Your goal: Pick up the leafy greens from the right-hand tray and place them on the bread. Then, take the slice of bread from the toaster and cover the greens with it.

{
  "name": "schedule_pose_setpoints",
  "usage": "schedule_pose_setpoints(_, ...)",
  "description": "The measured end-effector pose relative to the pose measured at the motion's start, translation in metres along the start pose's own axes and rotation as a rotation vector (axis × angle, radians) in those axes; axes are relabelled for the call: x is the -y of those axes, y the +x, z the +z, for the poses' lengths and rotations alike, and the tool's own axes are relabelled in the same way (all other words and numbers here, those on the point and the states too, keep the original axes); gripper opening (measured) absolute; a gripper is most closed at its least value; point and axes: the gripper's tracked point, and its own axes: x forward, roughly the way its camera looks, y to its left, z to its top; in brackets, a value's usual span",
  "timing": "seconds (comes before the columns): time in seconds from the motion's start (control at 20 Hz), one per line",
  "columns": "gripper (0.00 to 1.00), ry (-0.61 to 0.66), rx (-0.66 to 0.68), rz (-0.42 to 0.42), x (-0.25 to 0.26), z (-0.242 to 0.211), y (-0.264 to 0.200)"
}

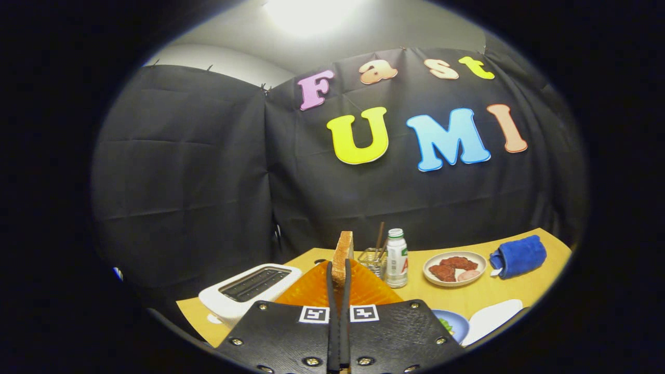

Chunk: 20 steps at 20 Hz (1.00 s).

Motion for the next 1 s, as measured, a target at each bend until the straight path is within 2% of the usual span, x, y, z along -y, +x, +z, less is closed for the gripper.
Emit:
schedule_pose_setpoints(0.3, 0.00, -0.092, -0.061, -0.109, 0.068, -0.026, -0.018)
schedule_pose_setpoints(0.65, 0.00, -0.277, -0.136, -0.226, 0.124, -0.068, -0.031)
schedule_pose_setpoints(0.8, 0.00, -0.341, -0.162, -0.231, 0.124, -0.087, -0.031)
schedule_pose_setpoints(1.0, 0.00, -0.311, -0.219, -0.175, 0.105, -0.115, -0.028)
